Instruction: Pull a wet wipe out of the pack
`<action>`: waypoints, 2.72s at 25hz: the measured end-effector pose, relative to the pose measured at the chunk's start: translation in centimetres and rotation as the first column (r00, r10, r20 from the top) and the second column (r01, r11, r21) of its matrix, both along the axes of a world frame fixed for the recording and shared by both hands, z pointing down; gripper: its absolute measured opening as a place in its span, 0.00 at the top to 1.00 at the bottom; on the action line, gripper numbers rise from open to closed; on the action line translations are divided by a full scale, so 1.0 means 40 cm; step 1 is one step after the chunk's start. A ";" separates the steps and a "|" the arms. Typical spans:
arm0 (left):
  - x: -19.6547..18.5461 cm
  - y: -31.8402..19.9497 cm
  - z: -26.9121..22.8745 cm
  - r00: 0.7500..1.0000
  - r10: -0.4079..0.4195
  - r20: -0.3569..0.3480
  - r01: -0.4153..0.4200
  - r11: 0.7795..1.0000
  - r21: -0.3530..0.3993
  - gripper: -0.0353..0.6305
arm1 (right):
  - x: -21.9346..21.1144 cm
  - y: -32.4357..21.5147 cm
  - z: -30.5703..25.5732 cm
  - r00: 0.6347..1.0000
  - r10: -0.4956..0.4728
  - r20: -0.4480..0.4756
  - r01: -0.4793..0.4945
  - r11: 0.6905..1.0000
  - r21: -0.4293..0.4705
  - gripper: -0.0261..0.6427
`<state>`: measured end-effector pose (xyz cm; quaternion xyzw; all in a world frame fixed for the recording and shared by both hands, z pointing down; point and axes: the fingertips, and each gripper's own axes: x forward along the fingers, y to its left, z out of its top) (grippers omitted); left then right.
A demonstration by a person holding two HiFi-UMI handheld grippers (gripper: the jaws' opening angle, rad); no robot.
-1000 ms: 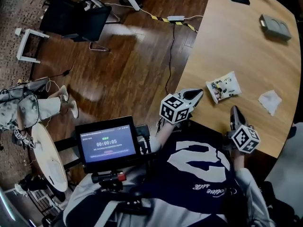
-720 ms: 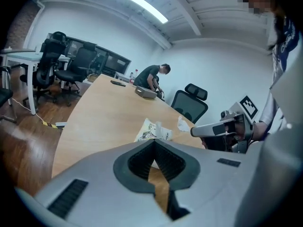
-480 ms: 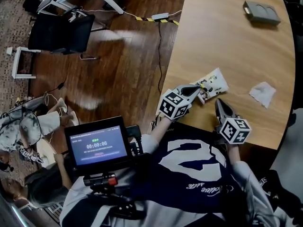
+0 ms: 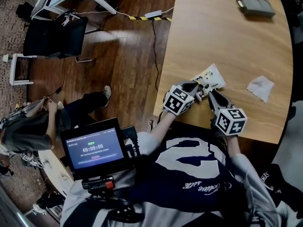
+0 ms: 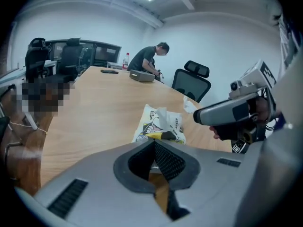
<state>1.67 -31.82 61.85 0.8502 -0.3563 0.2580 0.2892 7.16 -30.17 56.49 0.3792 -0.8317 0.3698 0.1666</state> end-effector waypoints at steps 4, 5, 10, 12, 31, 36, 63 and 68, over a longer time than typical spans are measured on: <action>0.008 -0.011 0.010 1.000 0.003 0.018 -0.003 1.000 0.020 0.94 | -0.042 -0.051 0.018 0.983 -0.117 -0.144 0.131 0.987 0.092 0.81; 0.009 -0.015 0.014 1.000 0.003 0.018 -0.003 1.000 0.019 0.94 | -0.053 -0.064 0.025 0.968 -0.151 -0.202 0.178 0.976 0.122 0.81; 0.012 -0.030 0.035 1.000 0.011 0.014 -0.011 1.000 0.004 0.94 | -0.102 -0.108 0.101 0.874 -0.277 -0.400 0.353 0.926 0.131 0.77; 0.013 -0.033 0.043 1.000 0.017 0.018 -0.017 1.000 0.000 0.94 | -0.103 -0.121 0.128 0.874 -0.271 -0.403 0.342 0.933 0.113 0.77; 0.012 -0.017 0.054 0.998 0.064 0.024 -0.065 0.998 0.002 0.94 | -0.051 -0.047 -0.011 0.994 -0.001 0.109 0.004 1.000 -0.027 0.93; 0.005 -0.004 0.035 0.996 0.082 0.023 -0.082 0.996 0.025 0.94 | -0.042 0.001 -0.083 0.984 0.039 0.171 -0.039 0.999 -0.003 0.93; -0.468 0.495 -0.181 0.970 -0.133 -0.204 0.163 0.977 0.136 0.94 | -0.009 0.475 -0.078 0.912 0.367 0.186 -0.367 0.930 -0.033 0.93; -0.403 0.552 -0.194 0.972 -0.062 -0.224 0.097 0.985 0.145 0.94 | 0.034 0.577 -0.089 0.894 0.411 0.180 -0.412 0.910 -0.029 0.93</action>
